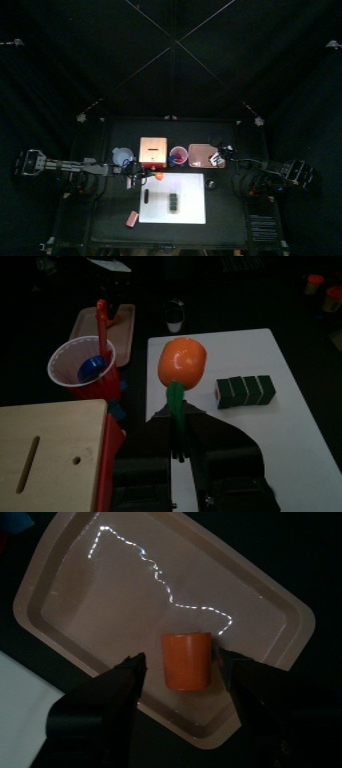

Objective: Place carrot top onto plate

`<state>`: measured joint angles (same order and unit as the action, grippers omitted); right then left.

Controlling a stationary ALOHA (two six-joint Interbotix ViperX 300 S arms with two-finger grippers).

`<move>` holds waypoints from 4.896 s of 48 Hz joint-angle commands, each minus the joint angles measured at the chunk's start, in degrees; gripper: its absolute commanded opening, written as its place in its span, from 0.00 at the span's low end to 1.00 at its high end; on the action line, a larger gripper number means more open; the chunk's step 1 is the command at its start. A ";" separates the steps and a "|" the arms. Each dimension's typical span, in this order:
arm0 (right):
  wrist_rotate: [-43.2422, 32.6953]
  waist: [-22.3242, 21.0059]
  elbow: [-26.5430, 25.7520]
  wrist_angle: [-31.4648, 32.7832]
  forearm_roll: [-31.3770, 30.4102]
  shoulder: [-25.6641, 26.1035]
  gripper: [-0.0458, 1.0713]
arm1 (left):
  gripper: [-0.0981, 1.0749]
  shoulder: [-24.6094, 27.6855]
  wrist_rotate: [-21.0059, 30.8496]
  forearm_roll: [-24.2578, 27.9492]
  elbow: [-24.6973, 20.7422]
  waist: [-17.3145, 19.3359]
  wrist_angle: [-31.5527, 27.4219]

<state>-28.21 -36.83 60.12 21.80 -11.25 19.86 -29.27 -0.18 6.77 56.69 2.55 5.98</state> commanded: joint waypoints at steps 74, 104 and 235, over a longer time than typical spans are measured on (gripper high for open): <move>-0.18 0.18 4.66 -3.08 1.93 13.01 0.93 | 0.46 45.18 0.00 -1.67 -58.54 12.74 -20.04; -0.26 0.00 6.94 -0.18 2.64 20.30 0.93 | 0.66 55.90 0.00 -1.85 -71.10 13.27 -35.16; 0.00 24.08 -15.38 -14.24 -5.98 -19.86 0.93 | 0.73 15.03 0.18 -4.39 -15.73 11.69 2.64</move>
<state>-27.95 -12.66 45.88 7.73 -17.05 -0.09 -12.92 0.09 2.55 41.22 14.06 7.82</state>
